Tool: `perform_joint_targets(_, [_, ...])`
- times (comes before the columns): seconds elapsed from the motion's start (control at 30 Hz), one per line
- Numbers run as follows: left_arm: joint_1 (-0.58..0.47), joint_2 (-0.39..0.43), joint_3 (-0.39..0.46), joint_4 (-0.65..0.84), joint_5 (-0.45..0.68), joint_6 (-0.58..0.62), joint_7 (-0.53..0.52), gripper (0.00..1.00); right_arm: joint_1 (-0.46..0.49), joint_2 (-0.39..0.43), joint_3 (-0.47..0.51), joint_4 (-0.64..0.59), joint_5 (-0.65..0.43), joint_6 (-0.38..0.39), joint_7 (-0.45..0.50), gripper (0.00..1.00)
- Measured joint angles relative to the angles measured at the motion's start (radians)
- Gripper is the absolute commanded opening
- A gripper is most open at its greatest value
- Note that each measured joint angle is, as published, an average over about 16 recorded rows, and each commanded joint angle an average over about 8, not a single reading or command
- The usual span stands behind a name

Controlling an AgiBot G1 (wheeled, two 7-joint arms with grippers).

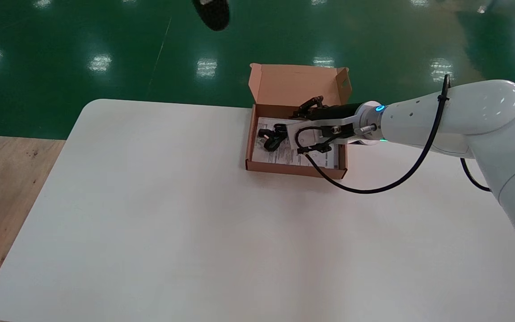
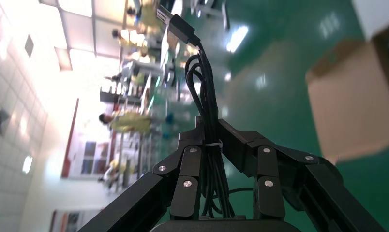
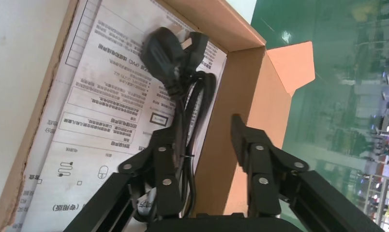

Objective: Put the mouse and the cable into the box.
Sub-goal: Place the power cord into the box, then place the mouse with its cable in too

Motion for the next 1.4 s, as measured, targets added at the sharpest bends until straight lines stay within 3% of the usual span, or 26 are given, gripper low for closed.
perform_joint_targets(0.17, [0.070, 0.080, -0.022, 0.034, -0.043, 0.000, 0.010, 0.00, 0.076, 0.054, 0.019, -0.040, 0.038, -0.053, 0.029, 1.00])
perform_joint_targets(0.4, [0.180, 0.184, -0.038, 0.064, -0.094, -0.013, 0.012, 0.00, 0.202, 0.166, 0.040, -0.105, 0.071, -0.186, 0.051, 1.00])
perform_joint_targets(0.63, [0.288, 0.236, 0.000, 0.006, -0.132, -0.073, -0.027, 0.00, 0.270, 0.262, 0.032, -0.155, 0.059, -0.298, 0.040, 1.00])
perform_joint_targets(1.13, [0.432, 0.243, 0.288, -0.239, -0.236, -0.440, -0.225, 0.00, 0.300, 0.343, 0.015, -0.207, 0.034, -0.338, 0.023, 1.00])
perform_joint_targets(1.4, [0.453, 0.238, 0.447, -0.266, -0.284, -0.540, -0.341, 0.00, 0.302, 0.351, 0.014, -0.213, 0.032, -0.352, 0.018, 1.00])
